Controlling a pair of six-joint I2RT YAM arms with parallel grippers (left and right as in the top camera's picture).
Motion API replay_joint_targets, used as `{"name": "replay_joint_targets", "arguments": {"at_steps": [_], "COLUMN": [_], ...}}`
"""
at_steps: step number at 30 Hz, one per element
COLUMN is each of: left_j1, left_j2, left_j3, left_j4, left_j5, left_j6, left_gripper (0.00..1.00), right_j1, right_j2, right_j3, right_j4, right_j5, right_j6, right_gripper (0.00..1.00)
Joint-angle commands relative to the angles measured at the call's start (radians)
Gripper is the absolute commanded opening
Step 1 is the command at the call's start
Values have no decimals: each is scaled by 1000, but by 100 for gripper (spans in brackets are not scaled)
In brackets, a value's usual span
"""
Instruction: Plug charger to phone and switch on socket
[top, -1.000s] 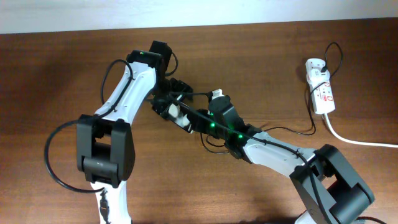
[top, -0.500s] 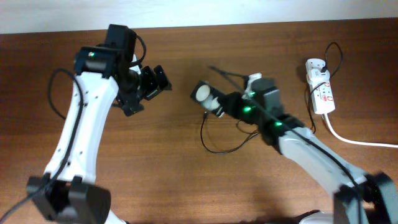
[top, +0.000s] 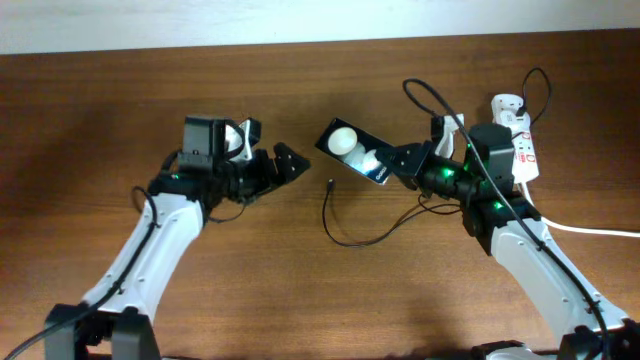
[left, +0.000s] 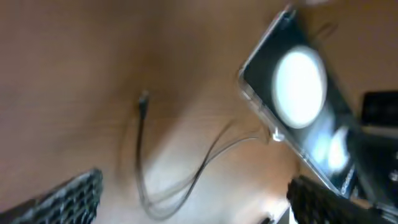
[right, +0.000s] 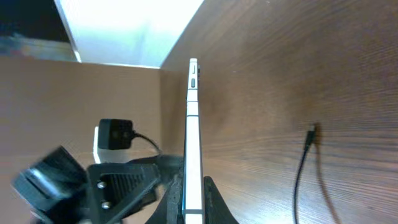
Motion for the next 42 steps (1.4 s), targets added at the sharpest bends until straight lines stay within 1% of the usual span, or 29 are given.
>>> {"name": "replay_joint_targets", "arguments": {"at_steps": [1, 4, 6, 8, 10, 12, 13, 15, 17, 22, 24, 27, 29, 30, 31, 34, 36, 39, 40, 42], "left_j1": [-38, -47, -46, -47, -48, -48, -48, -49, -49, -49, -49, -49, -49, -49, -49, -49, -49, -49, -49, -49], "left_j2": [-23, -23, -23, -23, -23, -23, -23, -23, -23, -22, -22, -22, -22, -22, -22, -22, -22, -22, -22, -22], "left_j3": [-69, -69, -69, -69, -69, -69, -69, -69, -69, -69, -69, -69, -69, -69, -69, -69, -69, -69, -69, -69], "left_j4": [122, 127, 161, 219, 294, 362, 396, 523, 558, 557, 557, 557, 558, 561, 572, 599, 598, 598, 598, 599], "left_j5": [-21, -25, -23, -23, -23, -19, -8, 30, 22, 10, -11, -31, -45, -50, -52, -53, -56, -57, -64, -69], "left_j6": [-89, -90, -91, -174, -257, -352, -376, -434, -449, -452, -452, -453, -469, -481, -486, -512, -530, -549, -557, -557], "left_gripper": [99, 99, 99, 99, 99, 99, 99, 99, 99, 99, 99, 100, 95, 90, 79, 68, 59, 52, 46, 42], "right_j1": [-5, -3, 16, 58, 98, 121, 126, 142, 167, 234, 251, 251, 252, 255, 258, 276, 285, 291, 293, 297], "right_j2": [-13, -3, 1, 2, 10, 29, 42, 104, 146, 230, 249, 249, 249, 249, 249, 249, 249, 249, 249, 249], "right_j3": [-8, -8, -8, -8, -9, -9, -9, -9, -9, -9, -9, -9, -9, -9, -9, -9, -9, -9, -9, -9], "right_j4": [38, 43, 72, 101, 167, 222, 245, 334, 424, 614, 653, 646, 646, 646, 646, 645, 645, 643, 637, 610], "right_j5": [-23, -23, -10, 47, 96, 132, 139, 133, 128, 164, 168, 159, 158, 159, 159, 174, 197, 215, 214, 213], "right_j6": [82, 82, 89, 88, 93, 143, 167, 207, 248, 310, 324, 324, 324, 324, 324, 324, 349, 415, 438, 466], "right_gripper": [4, 4, 4, 4, 4, 4, 4, 4, 4, 4, 4, 4, 4, 4, 4, 4, 4, 4, 4, 4]}}
